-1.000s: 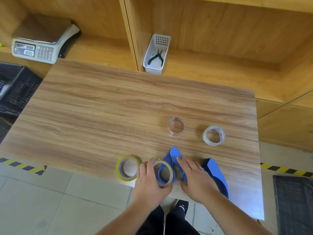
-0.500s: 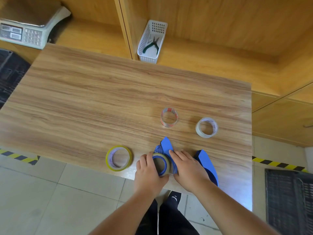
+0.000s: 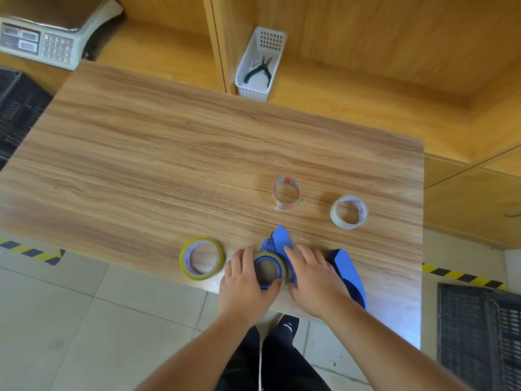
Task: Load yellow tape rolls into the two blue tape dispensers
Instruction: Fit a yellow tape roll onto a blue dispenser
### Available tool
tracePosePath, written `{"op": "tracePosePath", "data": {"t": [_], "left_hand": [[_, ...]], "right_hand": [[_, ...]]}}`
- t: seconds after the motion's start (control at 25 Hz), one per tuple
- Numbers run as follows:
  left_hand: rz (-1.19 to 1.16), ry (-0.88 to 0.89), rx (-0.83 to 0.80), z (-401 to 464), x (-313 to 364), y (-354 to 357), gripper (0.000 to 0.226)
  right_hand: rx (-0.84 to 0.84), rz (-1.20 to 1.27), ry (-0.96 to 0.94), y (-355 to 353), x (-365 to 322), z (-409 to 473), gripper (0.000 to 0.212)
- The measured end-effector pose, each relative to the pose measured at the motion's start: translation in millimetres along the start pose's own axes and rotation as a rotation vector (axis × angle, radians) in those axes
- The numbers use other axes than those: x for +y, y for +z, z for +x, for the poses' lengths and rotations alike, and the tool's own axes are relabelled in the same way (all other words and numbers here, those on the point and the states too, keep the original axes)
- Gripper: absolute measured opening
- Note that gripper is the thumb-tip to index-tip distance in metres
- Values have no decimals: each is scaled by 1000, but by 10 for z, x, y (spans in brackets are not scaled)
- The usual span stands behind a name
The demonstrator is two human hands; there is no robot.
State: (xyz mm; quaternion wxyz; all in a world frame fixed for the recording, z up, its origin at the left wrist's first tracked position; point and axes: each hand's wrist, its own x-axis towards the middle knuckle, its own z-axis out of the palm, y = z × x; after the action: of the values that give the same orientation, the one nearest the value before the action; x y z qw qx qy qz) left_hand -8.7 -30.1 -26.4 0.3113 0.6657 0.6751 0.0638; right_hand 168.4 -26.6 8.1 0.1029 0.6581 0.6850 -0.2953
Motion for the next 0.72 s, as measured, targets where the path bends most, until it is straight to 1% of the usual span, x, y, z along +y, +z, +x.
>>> {"op": "tracePosePath", "data": {"t": [0.12, 0.2, 0.24, 0.32, 0.4, 0.44, 0.52, 0.6, 0.72], "left_hand": [[70, 45, 110, 33, -314, -228, 96], [68, -34, 183, 71, -576, -389, 99], [39, -93, 181, 99, -698, -466, 104], [-28, -169, 102, 176, -927, -575, 120], [-40, -165, 3, 269, -1088, -617, 131], [-33, -155, -41, 320, -1133, -620, 132], [-29, -149, -118, 415, -1176, -615, 130], [-42, -126, -152, 483, -1180, -607, 126], [-69, -53, -88, 463, -1175, -638, 117]], "right_hand": [[22, 0, -11, -92, -202, 67, 77], [19, 5, -39, -127, -408, 155, 76], [18, 7, -58, -131, -520, 207, 75], [26, 2, -100, -112, -730, 297, 74], [25, -4, -132, -78, -892, 355, 75], [20, -2, -140, -61, -950, 374, 75], [13, 5, -142, -24, -1029, 397, 73], [9, 14, -130, 1, -1040, 397, 72], [13, 40, -94, 7, -966, 373, 70]]}}
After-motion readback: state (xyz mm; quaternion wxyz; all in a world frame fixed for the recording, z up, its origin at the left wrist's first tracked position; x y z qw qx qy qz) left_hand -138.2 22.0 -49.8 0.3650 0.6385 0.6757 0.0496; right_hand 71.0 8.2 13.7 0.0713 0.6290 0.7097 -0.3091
